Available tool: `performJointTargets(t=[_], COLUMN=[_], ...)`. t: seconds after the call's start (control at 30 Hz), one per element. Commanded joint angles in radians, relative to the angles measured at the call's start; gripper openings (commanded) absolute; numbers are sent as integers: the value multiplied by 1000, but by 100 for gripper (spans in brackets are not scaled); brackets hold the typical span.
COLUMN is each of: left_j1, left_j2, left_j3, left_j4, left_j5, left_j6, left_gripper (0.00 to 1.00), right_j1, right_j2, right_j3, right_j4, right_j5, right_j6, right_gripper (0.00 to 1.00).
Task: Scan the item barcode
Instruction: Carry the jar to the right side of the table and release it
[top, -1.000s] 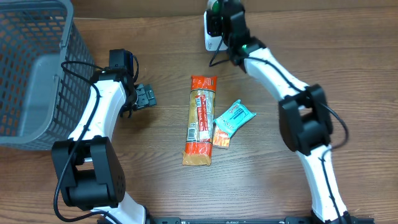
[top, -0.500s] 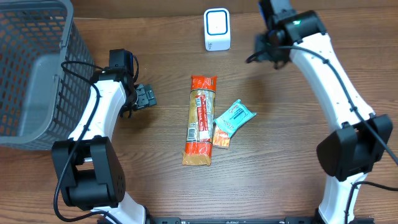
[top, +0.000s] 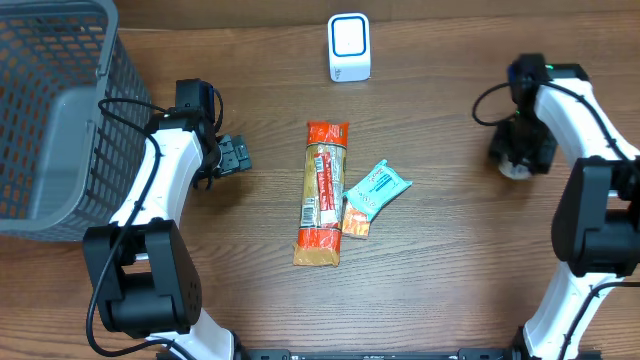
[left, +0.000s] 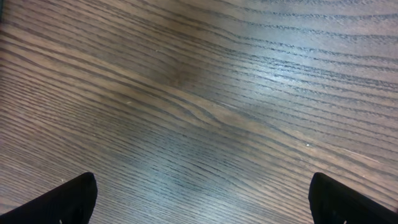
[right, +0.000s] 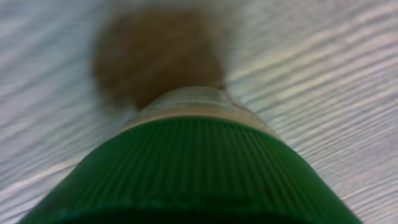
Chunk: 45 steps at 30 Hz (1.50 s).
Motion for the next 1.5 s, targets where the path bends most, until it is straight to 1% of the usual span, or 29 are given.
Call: performJointTargets(t=[0.0, 0.03, 0.07, 0.1, 0.17, 0.3, 0.33, 0.4, 0.57, 0.73, 0.8, 0.93, 1.03, 1.2, 1.33, 1.47], left_j1=[5, 5, 5, 5, 5, 5, 5, 5, 5, 5, 5, 5, 5, 5, 5, 5], left_j2=[-4, -4, -4, -4, -4, -4, -4, -4, -4, -4, -4, -4, -4, -4, -4, -4], left_j3=[-2, -2, -2, -2, -2, -2, -2, -2, -2, -2, -2, -2, -2, -2, -2, -2], left_j4=[2, 2, 2, 2, 2, 2, 2, 2, 2, 2, 2, 2, 2, 2, 2, 2], left_j5=[8, 8, 8, 8, 8, 8, 8, 8, 8, 8, 8, 8, 8, 8, 8, 8], left_j6=[4, 4, 4, 4, 4, 4, 4, 4, 4, 4, 4, 4, 4, 4, 4, 4], left_gripper=[100, 100, 100, 100, 100, 100, 100, 100, 100, 99, 100, 100, 100, 100, 100, 100], right_j1=[-23, -29, -35, -39, -44, -44, -44, -45, -44, -26, -11, 28, 58, 123, 202, 322], right_j2=[-13, -13, -13, -13, -13, -14, -19, -31, -106, -260, -323, -415, -430, -428, -428, -428], right_j3=[-12, -14, -18, -18, -18, -18, -18, -17, -16, -10, -10, -10, -10, -56, -142, -241], right_j4=[14, 14, 13, 11, 5, -23, -41, -58, -66, -67, -65, -55, -64, -63, -3, 108], right_j5=[9, 9, 9, 10, 10, 10, 10, 11, 14, -23, -85, -293, -383, -417, -453, -459], right_j6=[16, 16, 15, 15, 15, 15, 15, 15, 15, 14, 14, -68, -68, -53, -53, -61], right_gripper=[44, 48, 56, 62, 70, 76, 80, 83, 84, 84, 84, 83, 83, 82, 81, 78])
